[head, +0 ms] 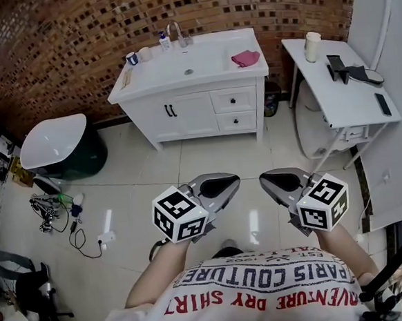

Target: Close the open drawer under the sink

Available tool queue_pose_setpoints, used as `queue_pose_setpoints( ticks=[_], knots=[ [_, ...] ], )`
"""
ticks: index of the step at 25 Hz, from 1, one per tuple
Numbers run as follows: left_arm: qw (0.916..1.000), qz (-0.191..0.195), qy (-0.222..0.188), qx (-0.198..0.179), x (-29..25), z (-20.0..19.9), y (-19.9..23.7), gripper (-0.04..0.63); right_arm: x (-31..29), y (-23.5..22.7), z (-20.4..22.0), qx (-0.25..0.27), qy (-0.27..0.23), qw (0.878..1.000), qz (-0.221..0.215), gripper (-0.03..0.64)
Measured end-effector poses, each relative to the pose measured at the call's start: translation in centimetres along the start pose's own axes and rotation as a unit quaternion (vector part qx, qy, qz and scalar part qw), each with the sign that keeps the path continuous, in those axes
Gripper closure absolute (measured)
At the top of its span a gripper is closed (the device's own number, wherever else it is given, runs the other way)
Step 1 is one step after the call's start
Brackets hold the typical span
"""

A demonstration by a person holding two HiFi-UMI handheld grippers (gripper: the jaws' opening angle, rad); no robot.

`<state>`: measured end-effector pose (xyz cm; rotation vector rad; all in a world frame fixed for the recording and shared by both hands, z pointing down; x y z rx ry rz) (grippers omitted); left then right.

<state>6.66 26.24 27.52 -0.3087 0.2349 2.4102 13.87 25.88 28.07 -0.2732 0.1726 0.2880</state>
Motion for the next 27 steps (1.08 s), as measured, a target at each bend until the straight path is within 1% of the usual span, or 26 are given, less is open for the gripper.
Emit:
queue_pose_setpoints(
  ticks=[6, 15, 27],
  knots=[
    [1.0, 0.005, 0.002, 0.002, -0.4, 0.9, -0.3, 0.612, -0.1, 0.0, 1.1, -0.002, 0.009, 1.0, -0.003, 0.611],
    [0.9999, 0.014, 0.007, 0.001, -0.8, 1.5, -0.8, 0.612, 0.1, -0.1, 1.1, -0.001, 0.009, 1.0, 0.002, 0.611],
    [0.9997, 0.022, 0.002, -0.005, -1.1, 1.0, -1.0, 0.612, 0.4, -0.1, 1.3, -0.001, 0.012, 1.0, 0.011, 0.611]
  ],
)
Point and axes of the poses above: the fingertips, and each gripper's own axes: x backward along the fingers, y to its left, z out of its underside, the point moved 2 cm from there along x, backward along the fingers, and after that the axes turned 10 degrees about -z, right-handed, at the moved point
